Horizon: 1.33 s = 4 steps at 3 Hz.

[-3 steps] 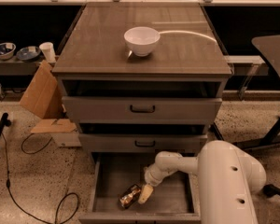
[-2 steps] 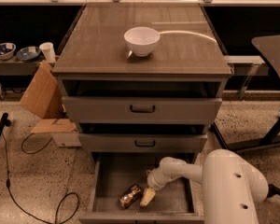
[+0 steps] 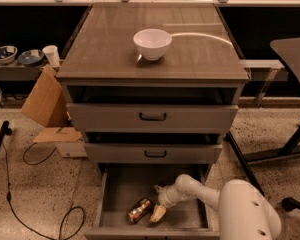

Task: Pick orange can from bottom drawer and place on counter

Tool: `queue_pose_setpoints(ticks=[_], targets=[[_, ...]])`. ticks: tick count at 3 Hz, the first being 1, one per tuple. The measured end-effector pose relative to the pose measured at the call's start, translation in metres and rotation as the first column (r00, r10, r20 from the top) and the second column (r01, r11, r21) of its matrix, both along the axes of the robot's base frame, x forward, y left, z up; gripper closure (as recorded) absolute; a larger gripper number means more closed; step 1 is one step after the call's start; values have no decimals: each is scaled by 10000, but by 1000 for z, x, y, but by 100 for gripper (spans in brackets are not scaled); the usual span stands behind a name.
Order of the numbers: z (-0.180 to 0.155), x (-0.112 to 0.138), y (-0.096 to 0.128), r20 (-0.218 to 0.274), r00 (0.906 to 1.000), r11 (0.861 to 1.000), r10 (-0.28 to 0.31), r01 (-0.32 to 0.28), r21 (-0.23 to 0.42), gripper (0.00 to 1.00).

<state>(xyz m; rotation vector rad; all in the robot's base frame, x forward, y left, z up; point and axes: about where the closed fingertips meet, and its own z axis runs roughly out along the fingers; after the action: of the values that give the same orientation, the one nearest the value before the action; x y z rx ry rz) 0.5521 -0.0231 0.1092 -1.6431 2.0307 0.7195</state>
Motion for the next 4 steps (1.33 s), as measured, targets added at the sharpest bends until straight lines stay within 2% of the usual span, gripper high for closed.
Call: queue_pose_setpoints(ticks=[1, 2, 4], targets=[[-7, 6, 9, 300, 9992, 9975, 253, -273, 651, 0], [-4, 9, 16, 563, 9974, 9935, 458, -514, 1013, 0], [-1, 8, 31, 681, 9936, 9835, 901, -995, 1512, 0]])
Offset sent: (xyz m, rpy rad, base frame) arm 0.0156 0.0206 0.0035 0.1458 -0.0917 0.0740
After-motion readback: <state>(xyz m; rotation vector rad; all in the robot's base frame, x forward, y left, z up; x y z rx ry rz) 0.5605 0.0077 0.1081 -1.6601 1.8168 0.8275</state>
